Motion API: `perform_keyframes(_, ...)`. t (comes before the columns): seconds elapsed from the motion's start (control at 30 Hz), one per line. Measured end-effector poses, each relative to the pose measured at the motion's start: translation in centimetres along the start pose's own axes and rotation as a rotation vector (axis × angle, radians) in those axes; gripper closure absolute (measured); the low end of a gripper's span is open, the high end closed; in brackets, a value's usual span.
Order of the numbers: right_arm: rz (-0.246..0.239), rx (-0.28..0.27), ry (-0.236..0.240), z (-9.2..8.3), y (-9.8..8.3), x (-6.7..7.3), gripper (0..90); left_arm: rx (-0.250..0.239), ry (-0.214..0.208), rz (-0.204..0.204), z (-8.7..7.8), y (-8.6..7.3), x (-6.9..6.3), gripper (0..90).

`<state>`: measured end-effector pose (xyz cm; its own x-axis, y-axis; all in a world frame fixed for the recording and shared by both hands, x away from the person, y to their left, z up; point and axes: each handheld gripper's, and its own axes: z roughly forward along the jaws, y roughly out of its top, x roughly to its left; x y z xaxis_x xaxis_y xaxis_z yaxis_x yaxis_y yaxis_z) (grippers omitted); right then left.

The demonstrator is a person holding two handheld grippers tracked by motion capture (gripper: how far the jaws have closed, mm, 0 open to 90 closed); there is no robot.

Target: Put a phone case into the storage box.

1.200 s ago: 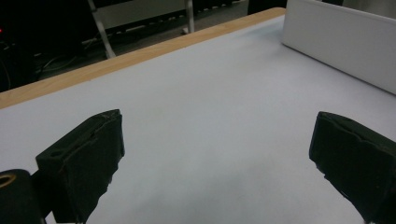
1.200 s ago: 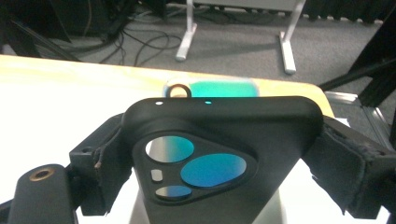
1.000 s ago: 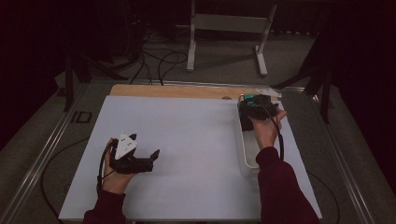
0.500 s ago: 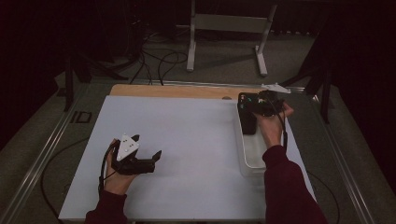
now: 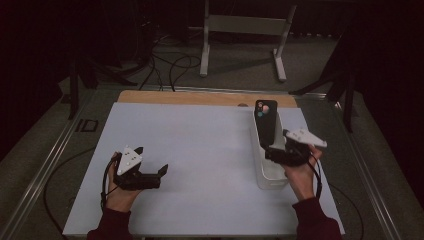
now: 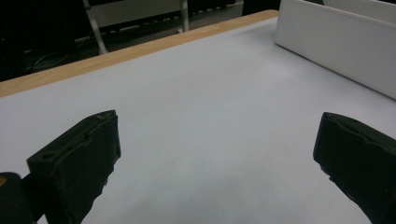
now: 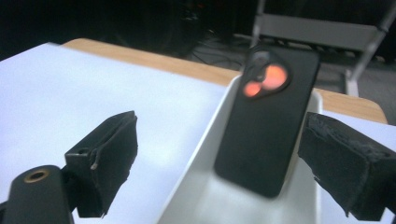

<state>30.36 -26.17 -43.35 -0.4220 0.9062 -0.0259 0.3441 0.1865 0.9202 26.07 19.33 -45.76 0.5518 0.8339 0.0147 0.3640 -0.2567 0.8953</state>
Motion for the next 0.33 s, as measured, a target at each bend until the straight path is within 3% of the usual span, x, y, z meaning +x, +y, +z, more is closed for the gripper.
perform_keyframes(0.07,-0.027,-0.029,0.024,-1.6,-1.6,0.7,11.6,-0.017,0.000,-0.002,-0.4,-0.3,0.2,0.6)
perform_keyframes(0.1,-0.022,-0.051,0.049,-2.6,-2.8,1.0,11.4,-0.041,0.002,-0.003,-0.7,-0.6,0.5,0.3)
perform_keyframes(0.13,-0.022,-0.051,0.049,-2.6,-2.8,1.0,11.4,-0.041,0.002,-0.003,-0.7,-0.6,0.5,0.3)
perform_keyframes(0.17,-0.025,-0.080,0.055,-3.7,-4.3,1.2,11.1,-0.058,-0.002,-0.015,-1.0,-0.9,0.8,0.3)
perform_keyframes(0.33,-0.007,-0.099,0.065,-4.4,-5.6,1.2,10.6,-0.065,0.010,-0.025,-1.2,-1.0,1.1,0.3)
